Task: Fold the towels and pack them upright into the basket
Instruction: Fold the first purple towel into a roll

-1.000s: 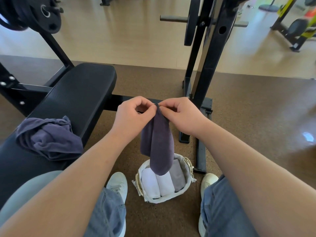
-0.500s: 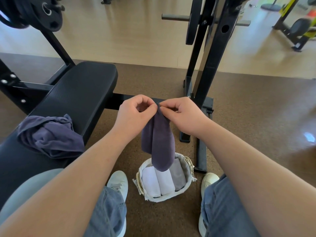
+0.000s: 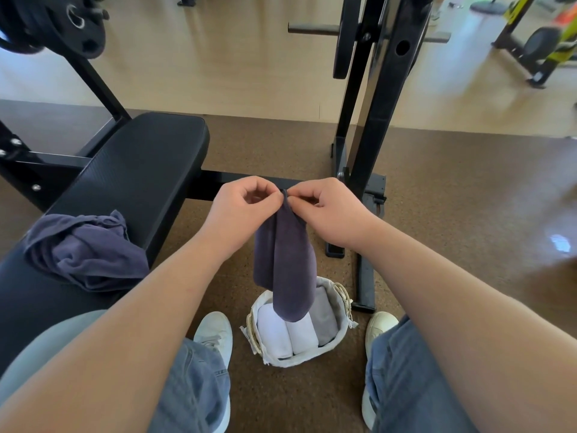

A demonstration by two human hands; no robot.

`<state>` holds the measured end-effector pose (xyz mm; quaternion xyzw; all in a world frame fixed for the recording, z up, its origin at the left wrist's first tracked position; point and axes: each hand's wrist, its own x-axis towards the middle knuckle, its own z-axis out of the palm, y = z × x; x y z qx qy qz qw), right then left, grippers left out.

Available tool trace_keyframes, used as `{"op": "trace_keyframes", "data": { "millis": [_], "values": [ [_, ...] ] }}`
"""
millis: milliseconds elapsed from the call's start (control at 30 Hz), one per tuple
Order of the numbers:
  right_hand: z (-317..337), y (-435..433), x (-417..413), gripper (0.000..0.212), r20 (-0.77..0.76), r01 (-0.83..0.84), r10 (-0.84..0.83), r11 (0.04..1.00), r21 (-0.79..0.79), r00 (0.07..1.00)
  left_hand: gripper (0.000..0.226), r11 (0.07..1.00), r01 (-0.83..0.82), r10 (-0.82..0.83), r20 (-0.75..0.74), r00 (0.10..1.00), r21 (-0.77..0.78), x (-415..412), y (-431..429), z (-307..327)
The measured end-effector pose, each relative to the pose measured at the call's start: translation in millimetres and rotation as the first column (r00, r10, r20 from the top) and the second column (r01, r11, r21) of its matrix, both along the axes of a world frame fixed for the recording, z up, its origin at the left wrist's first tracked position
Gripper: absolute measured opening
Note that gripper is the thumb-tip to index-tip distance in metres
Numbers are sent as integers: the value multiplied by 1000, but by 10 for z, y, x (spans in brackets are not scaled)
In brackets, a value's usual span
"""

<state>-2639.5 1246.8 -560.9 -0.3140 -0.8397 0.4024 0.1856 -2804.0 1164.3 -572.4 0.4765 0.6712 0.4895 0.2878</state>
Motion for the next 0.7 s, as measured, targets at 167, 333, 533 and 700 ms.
{"op": "trace_keyframes", "data": {
  "millis": [167, 333, 533, 700],
  "values": [
    [12, -38, 17, 26, 1, -7, 7, 999, 53, 1000, 18, 999, 43, -43, -41, 998, 14, 9, -21, 9],
    [-6, -38, -3, 21, 14, 31, -31, 999, -15, 999, 15, 1000, 4, 1, -231, 973, 21, -15, -50, 31],
    [-80, -95, -38, 39, 0, 54, -54, 993, -101, 999, 7, 998, -61, 63, -309, 949, 16, -23, -46, 41],
    [-164, -85, -74, 32, -64, 61, -61, 998, 7, 996, 7, 993, -103, 113, -240, 964, 55, -75, -40, 77]
  ]
}}
